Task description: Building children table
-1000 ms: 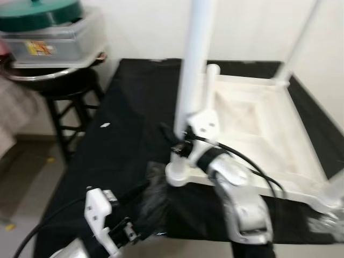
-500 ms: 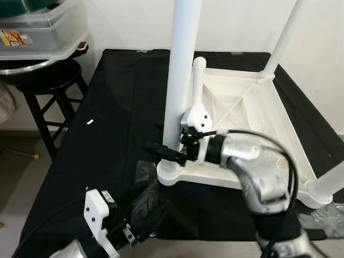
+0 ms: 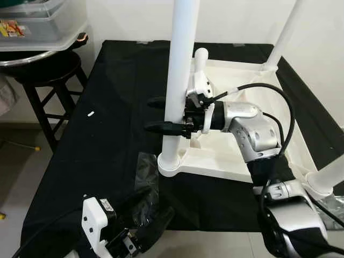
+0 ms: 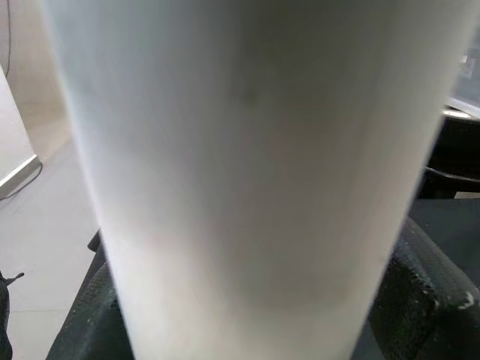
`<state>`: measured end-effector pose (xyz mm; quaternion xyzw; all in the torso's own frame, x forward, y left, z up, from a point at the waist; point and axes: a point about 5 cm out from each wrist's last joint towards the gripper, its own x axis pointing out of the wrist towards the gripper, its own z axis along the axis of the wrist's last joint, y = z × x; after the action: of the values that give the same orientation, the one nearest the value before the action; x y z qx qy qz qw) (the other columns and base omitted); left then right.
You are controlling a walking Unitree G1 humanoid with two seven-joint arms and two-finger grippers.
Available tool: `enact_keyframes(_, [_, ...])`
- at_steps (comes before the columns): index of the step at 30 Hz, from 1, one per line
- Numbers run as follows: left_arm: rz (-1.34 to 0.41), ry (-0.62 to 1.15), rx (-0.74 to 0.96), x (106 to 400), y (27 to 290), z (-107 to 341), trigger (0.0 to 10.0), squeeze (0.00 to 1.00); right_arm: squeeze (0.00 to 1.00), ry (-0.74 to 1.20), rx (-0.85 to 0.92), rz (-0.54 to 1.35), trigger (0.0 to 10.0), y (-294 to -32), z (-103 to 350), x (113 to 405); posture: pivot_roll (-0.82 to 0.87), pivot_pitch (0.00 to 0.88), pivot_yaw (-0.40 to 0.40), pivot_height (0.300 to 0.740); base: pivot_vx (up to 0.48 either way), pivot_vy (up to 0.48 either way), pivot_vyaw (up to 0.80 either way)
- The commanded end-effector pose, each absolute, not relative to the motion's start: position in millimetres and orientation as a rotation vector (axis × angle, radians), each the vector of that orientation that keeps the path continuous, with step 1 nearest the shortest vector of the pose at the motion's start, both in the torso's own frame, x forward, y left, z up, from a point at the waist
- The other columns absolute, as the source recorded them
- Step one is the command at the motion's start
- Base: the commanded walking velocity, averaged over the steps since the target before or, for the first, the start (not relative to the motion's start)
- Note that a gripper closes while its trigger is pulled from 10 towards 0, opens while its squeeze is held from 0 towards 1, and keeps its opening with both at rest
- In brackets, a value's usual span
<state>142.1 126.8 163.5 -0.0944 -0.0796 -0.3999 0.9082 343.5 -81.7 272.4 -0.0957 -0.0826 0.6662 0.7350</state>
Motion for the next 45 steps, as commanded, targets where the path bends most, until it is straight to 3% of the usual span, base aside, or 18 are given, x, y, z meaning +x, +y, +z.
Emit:
enact_keyframes(1, [-0.833, -0.138, -0.190, 137, 127, 163, 10.0, 0.00, 0.00, -0.183, -0.236, 1.507, 10.0, -88, 279, 351, 0.20, 0.231, -0.066, 0.740, 0.000, 0.000, 0.00])
enact_keyframes(6, [-0.831, -0.130, -0.192, 134, 128, 164, 10.0, 0.00, 0.00, -0.150, -0.251, 1.597, 10.0, -94, 283, 353, 0.20, 0.238, -0.068, 0.740, 0.000, 0.000, 0.00])
enact_keyframes(7, [-0.829, -0.128, -0.192, 134, 128, 164, 10.0, 0.00, 0.00, -0.140, -0.256, 1.633, 2.7, -96, 284, 354, 0.20, 0.238, -0.068, 0.740, 0.000, 0.000, 0.00])
enact_keyframes(9, [-0.829, -0.127, -0.192, 133, 128, 164, 10.0, 0.00, 0.00, -0.133, -0.259, 1.656, 2.7, -97, 285, 354, 0.20, 0.238, -0.068, 0.740, 0.000, 0.000, 0.00])
enact_keyframes(10, [-0.828, -0.126, -0.192, 134, 128, 164, 10.0, 0.00, 0.00, -0.126, -0.253, 1.677, 0.0, -98, 285, 355, 0.20, 0.238, -0.071, 0.740, 0.000, 0.000, 0.00])
enact_keyframes(18, [-0.827, -0.132, -0.187, 139, 128, 163, 10.0, 0.00, 0.00, -0.145, -0.218, 1.702, 0.0, -100, 280, 352, 0.18, 0.214, -0.072, 0.740, 0.000, 0.000, 0.00])
enact_keyframes(23, [-0.827, -0.142, -0.188, 144, 127, 161, 10.0, 0.00, 0.00, -0.127, -0.203, 1.538, 0.0, -106, 252, 337, 0.15, 0.194, -0.085, 0.740, 0.000, 0.000, 0.00])
enact_keyframes(24, [-0.827, -0.143, -0.189, 145, 127, 161, 10.0, 0.00, 0.00, -0.116, -0.154, 1.340, 0.0, -99, 240, 335, 0.15, 0.189, -0.092, 0.740, 0.000, 0.000, 0.00])
enact_keyframes(25, [-0.827, -0.143, -0.189, 145, 127, 161, 10.0, 0.00, 0.00, -0.116, -0.154, 1.340, 0.0, -99, 240, 335, 0.15, 0.189, -0.092, 0.740, 0.000, 0.000, 0.00])
enact_keyframes(26, [-0.819, -0.157, -0.177, 151, 130, 161, 10.0, 0.00, 0.00, 0.019, -0.074, 0.582, 0.0, -92, 187, 311, 0.16, 0.186, -0.063, 0.740, 0.000, 0.000, 0.00])
enact_keyframes(29, [-0.818, -0.163, -0.163, 156, 132, 160, 10.0, 0.00, 0.00, 0.080, -0.052, 0.511, 0.0, -82, 168, 278, 0.11, 0.150, -0.043, 0.740, 0.000, 0.000, 0.00])
enact_keyframes(34, [-0.822, -0.174, -0.153, 163, 132, 160, 10.0, 0.00, 0.00, 0.014, 0.005, 0.605, 0.0, -67, 187, 294, 0.12, 0.129, -0.043, 0.740, 0.000, 0.000, 0.00])
enact_keyframes(35, [-0.827, -0.177, -0.150, 164, 132, 160, 10.0, 0.00, 0.00, 0.004, -0.008, 0.618, 8.6, -66, 193, 298, 0.12, 0.127, -0.044, 0.740, 0.000, 0.000, 0.00])
enact_keyframes(37, [-0.830, -0.178, -0.147, 164, 131, 160, 10.0, 0.00, 0.00, 0.003, -0.019, 0.629, 8.6, -66, 195, 299, 0.12, 0.127, -0.044, 0.740, 0.000, 0.000, 0.00])
enact_keyframes(38, [-0.831, -0.179, -0.147, 164, 132, 160, 10.0, 0.00, 0.00, -0.005, -0.017, 0.660, 10.0, -61, 202, 295, 0.12, 0.127, -0.045, 0.740, 0.000, 0.000, 0.00])
enact_keyframes(39, [-0.831, -0.179, -0.146, 164, 132, 160, 10.0, 0.00, 1.00, -0.016, 0.012, 0.750, 10.0, -56, 210, 291, 0.12, 0.126, -0.043, 0.740, 0.000, 0.000, 0.00])
enact_keyframes(44, [-0.834, -0.177, -0.149, 163, 132, 160, 10.0, 0.00, 1.00, -0.085, -0.016, 1.037, 10.0, -56, 230, 281, 0.12, 0.139, -0.038, 0.740, 0.000, 0.000, 0.00])
enact_keyframes(45, [-0.834, -0.177, -0.151, 163, 132, 160, 10.0, 0.00, 0.17, -0.105, -0.033, 1.103, 10.0, -61, 235, 282, 0.12, 0.143, -0.041, 0.740, 0.000, 0.000, 0.00])
